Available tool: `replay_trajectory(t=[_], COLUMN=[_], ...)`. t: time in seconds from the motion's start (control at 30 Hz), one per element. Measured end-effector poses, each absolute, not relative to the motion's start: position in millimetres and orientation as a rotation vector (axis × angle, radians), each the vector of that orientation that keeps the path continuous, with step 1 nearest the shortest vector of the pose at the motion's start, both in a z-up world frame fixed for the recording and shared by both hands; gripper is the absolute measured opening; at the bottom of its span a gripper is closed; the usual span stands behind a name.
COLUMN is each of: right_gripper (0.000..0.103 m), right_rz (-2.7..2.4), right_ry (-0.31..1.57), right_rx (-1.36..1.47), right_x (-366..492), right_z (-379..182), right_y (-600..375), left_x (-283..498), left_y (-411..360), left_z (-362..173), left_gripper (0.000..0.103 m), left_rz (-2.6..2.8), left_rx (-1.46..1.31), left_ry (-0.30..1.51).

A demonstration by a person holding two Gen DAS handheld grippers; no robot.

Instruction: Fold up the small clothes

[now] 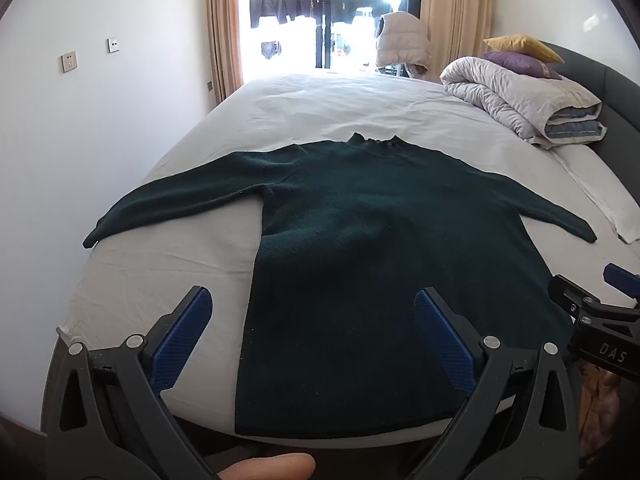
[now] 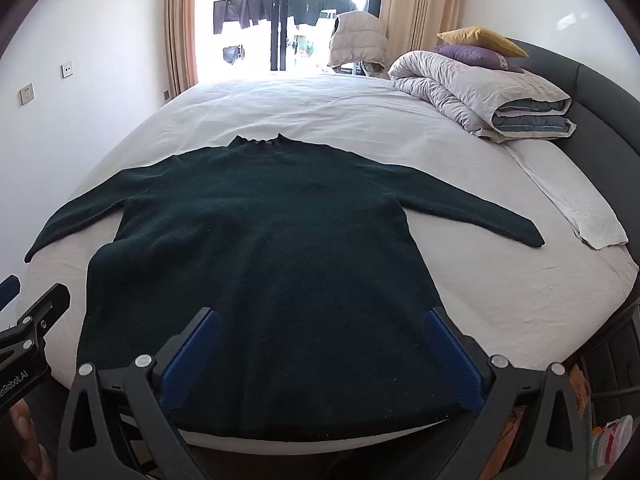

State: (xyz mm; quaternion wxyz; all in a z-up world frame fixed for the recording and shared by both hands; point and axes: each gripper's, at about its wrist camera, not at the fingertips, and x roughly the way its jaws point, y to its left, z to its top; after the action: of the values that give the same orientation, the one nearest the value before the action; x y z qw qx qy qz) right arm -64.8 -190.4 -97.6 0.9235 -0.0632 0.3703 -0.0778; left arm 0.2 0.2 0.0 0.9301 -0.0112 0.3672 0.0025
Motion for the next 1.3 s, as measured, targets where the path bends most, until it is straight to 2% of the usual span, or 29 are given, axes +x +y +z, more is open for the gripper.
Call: replay_trajectory(t=[1.3], right_gripper=[0.103], right_rz=[-0.156], right_ry=[0.777], right_rx=[-0.135], right_x=[-62.0], right_z=[-109.9], right_y=[-183.9], left_x=[0.1], left_y=[-1.2], left_z=[0.4], left_gripper=[0.103], left_rz=[0.005], left_rx=[-0.015], left_ry=[0.752])
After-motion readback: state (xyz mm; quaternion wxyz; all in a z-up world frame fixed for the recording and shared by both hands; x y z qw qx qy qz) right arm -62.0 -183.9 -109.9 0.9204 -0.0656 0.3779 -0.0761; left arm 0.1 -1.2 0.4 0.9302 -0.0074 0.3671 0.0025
